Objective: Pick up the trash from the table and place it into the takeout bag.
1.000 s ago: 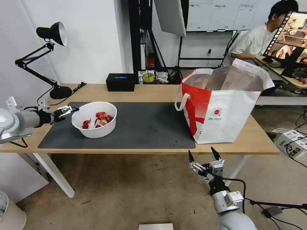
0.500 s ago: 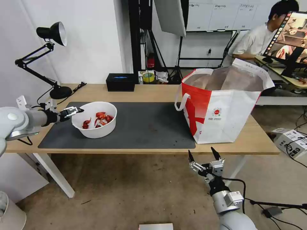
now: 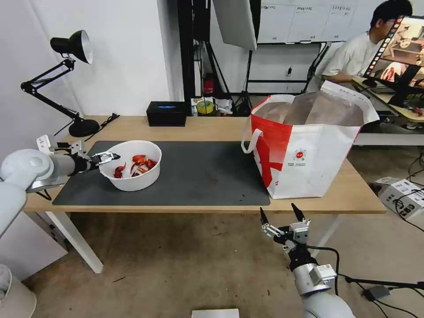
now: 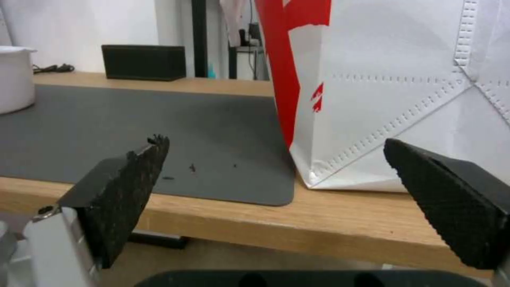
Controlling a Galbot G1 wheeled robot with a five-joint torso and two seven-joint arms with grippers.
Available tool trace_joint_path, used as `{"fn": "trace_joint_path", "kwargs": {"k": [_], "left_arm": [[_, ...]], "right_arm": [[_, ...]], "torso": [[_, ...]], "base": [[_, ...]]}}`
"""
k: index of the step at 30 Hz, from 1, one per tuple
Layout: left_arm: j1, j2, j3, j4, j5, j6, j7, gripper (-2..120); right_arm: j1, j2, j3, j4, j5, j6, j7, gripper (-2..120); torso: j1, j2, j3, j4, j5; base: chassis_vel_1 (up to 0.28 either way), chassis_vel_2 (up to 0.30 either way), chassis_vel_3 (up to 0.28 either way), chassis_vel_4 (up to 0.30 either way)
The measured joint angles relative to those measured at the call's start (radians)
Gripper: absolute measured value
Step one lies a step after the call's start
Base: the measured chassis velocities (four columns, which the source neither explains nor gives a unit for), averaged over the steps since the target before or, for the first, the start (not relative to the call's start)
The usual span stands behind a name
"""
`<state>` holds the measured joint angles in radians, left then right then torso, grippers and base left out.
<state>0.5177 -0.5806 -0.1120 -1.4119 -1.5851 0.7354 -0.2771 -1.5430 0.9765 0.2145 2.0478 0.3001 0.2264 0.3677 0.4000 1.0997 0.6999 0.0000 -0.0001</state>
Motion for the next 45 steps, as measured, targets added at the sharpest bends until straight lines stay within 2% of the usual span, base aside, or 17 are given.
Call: {"fn": "trace_joint_path", "kwargs": {"k": [9,26,30,33,38,40,42,45], "left_arm": [[-0.019,0.008,0.050,0.008,0.140,0.000,0.043,100],[-0.012,0.014,0.069,0.004,0.176,0.000,0.074,99],[-0.013,0.021,0.078,0.003,0.181,-0.001,0.085,93],[-0.010,0.030,0.085,0.000,0.203,-0.001,0.123,84],[-0.009,0.031,0.087,0.001,0.221,-0.003,0.138,73],[-0.010,0.031,0.087,0.007,0.223,-0.003,0.139,61],[-0.010,0.031,0.087,0.009,0.223,-0.003,0.139,57],[-0.011,0.035,0.085,0.013,0.224,-0.002,0.147,41]], "right_arm": [[0.000,0.000,0.000,0.000,0.000,0.000,0.000,100],[0.000,0.000,0.000,0.000,0.000,0.000,0.000,100],[0.000,0.000,0.000,0.000,0.000,0.000,0.000,100],[0.000,0.000,0.000,0.000,0.000,0.000,0.000,100],[0.000,0.000,0.000,0.000,0.000,0.000,0.000,100],[0.000,0.000,0.000,0.000,0.000,0.000,0.000,100],[0.000,0.000,0.000,0.000,0.000,0.000,0.000,100],[0.000,0.000,0.000,0.000,0.000,0.000,0.000,100]], "torso": [[0.000,0.000,0.000,0.0001,0.0000],[0.000,0.000,0.000,0.0001,0.0002],[0.000,0.000,0.000,0.0001,0.0002],[0.000,0.000,0.000,0.0001,0.0003],[0.000,0.000,0.000,0.0002,0.0002],[0.000,0.000,0.000,0.0002,0.0002],[0.000,0.000,0.000,0.0002,0.0002],[0.000,0.000,0.000,0.0001,-0.0002]], "base": [[0.000,0.000,0.000,0.000],[0.000,0.000,0.000,0.000],[0.000,0.000,0.000,0.000],[0.000,0.000,0.000,0.000],[0.000,0.000,0.000,0.000],[0.000,0.000,0.000,0.000],[0.000,0.000,0.000,0.000],[0.000,0.000,0.000,0.000]]}}
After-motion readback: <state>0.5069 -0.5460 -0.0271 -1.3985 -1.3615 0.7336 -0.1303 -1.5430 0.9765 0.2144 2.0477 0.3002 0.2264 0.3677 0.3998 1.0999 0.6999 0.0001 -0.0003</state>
